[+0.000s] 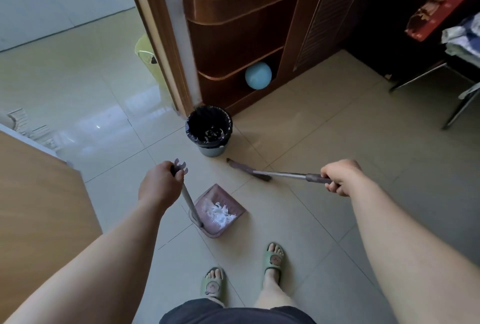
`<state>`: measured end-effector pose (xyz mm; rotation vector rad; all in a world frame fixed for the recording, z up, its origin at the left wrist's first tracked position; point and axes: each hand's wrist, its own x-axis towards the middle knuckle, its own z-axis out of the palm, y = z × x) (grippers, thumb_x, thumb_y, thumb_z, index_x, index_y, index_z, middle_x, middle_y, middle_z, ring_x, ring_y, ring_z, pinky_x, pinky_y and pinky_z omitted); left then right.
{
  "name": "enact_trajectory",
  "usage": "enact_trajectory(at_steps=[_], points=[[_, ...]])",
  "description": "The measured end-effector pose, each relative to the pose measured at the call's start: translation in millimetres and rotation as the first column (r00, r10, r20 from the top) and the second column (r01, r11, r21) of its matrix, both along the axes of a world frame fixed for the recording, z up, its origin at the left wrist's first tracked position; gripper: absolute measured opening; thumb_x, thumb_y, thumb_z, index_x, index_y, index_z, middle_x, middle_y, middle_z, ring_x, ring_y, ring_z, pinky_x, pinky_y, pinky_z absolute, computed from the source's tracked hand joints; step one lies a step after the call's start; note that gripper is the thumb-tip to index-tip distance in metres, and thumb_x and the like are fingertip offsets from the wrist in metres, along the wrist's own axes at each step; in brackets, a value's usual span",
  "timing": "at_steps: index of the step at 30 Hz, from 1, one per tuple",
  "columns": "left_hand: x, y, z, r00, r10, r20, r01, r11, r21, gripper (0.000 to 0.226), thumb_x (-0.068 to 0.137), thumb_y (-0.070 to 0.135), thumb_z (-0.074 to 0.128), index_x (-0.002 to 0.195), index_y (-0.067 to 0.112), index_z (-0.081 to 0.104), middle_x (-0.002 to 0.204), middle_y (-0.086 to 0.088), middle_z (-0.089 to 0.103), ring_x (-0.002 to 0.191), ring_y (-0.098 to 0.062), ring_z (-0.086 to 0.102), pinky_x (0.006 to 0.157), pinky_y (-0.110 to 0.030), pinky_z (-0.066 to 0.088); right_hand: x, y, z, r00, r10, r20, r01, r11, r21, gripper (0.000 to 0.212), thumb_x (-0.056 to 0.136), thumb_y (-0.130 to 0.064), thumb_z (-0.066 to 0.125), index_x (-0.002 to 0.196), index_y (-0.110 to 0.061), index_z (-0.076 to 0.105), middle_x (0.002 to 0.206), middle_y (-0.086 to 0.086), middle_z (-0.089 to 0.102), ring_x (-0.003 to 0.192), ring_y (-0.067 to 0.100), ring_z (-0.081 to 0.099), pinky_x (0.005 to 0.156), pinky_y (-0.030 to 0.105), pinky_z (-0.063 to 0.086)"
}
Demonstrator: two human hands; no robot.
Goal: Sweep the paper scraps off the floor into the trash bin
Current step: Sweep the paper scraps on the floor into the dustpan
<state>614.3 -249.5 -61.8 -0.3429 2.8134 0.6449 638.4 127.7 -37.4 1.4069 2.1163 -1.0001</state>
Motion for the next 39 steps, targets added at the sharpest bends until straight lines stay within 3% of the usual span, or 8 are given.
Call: enact_trajectory(at_steps=[7,10,14,20,26,31,36,39], points=[[11,-41,-5,0.999,-0.043,0.010,0.043,0.997,0.064,0.019,0.091,0.026,0.051,0.080,0.012,0.054,0.082,-0.009,0.062,0.076,-0.029,0.054,0.061,-0.030,0.040,29,-38,-42,0.994,-0.111,0.003,0.111,0.993,-0.030,0.026,0.073,-0.007,0.068,0.057,-0.008,0.047,0.036,0.006,0.045,0.027,0.011,0.031,0.035,0.012,0.027],[13,-47,-10,0.997,-0.073,0.027,0.070,0.995,0.077,0.019,0.093,0.027,0.051,0.087,0.010,0.058,0.087,-0.010,0.066,0.080,-0.031,0.057,0.064,-0.031,0.043,39,-52,-56,0.990,-0.136,0.036,0.138,0.989,-0.057,0.023,0.081,-0.003,0.059,0.062,-0.008,0.046,0.050,0.009,0.046,0.020,0.009,0.028,0.036,0.010,0.026],[8,-51,-11,0.997,-0.066,0.048,0.061,0.994,0.085,0.018,0.093,0.026,0.051,0.089,0.010,0.058,0.091,-0.011,0.066,0.081,-0.031,0.056,0.067,-0.032,0.044,50,-78,-59,0.990,-0.084,0.116,0.097,0.989,-0.115,0.017,0.083,0.001,0.056,0.072,-0.008,0.048,0.056,0.009,0.044,0.021,0.010,0.030,0.035,0.011,0.028],[7,-55,-11,0.992,-0.063,0.107,0.044,0.985,0.168,0.019,0.092,0.022,0.051,0.093,0.004,0.057,0.103,-0.013,0.069,0.099,-0.033,0.061,0.087,-0.045,0.051,43,-116,-31,0.969,0.073,0.235,-0.014,0.970,-0.245,0.011,0.090,-0.002,0.043,0.082,-0.008,0.045,0.059,0.008,0.042,0.023,0.010,0.030,0.033,0.008,0.024],[15,-56,-8,0.988,-0.072,0.134,0.048,0.984,0.172,0.020,0.093,0.021,0.050,0.099,0.003,0.053,0.109,-0.016,0.065,0.101,-0.036,0.059,0.087,-0.045,0.050,28,-122,14,0.954,0.175,0.245,-0.084,0.936,-0.342,0.017,0.095,-0.009,0.037,0.084,-0.002,0.049,0.059,0.007,0.041,0.022,0.007,0.026,0.028,0.007,0.016],[26,-69,-7,0.992,-0.046,0.119,0.023,0.982,0.185,0.017,0.092,0.020,0.050,0.094,0.003,0.052,0.106,-0.014,0.065,0.097,-0.035,0.058,0.085,-0.045,0.050,32,-108,36,0.968,0.181,0.175,-0.132,0.957,-0.259,0.015,0.092,-0.007,0.041,0.085,-0.002,0.052,0.060,0.010,0.045,0.023,0.008,0.026,0.030,0.006,0.016],[46,-87,-11,0.996,0.016,0.087,-0.031,0.985,0.171,0.016,0.092,0.022,0.051,0.083,0.009,0.051,0.090,-0.015,0.064,0.080,-0.034,0.056,0.068,-0.038,0.046,24,-109,31,0.977,0.177,0.119,-0.158,0.975,-0.157,0.011,0.089,-0.007,0.044,0.081,-0.005,0.052,0.047,0.008,0.050,0.027,0.010,0.028,0.035,0.009,0.018],[57,-100,-12,0.995,0.073,0.067,-0.084,0.983,0.166,0.018,0.093,0.023,0.050,0.086,0.007,0.054,0.089,-0.013,0.065,0.080,-0.034,0.056,0.067,-0.037,0.045,18,-124,13,0.981,0.181,0.073,-0.172,0.977,-0.125,0.015,0.086,-0.005,0.051,0.071,-0.007,0.048,0.047,0.008,0.049,0.027,0.010,0.027,0.037,0.010,0.020]])
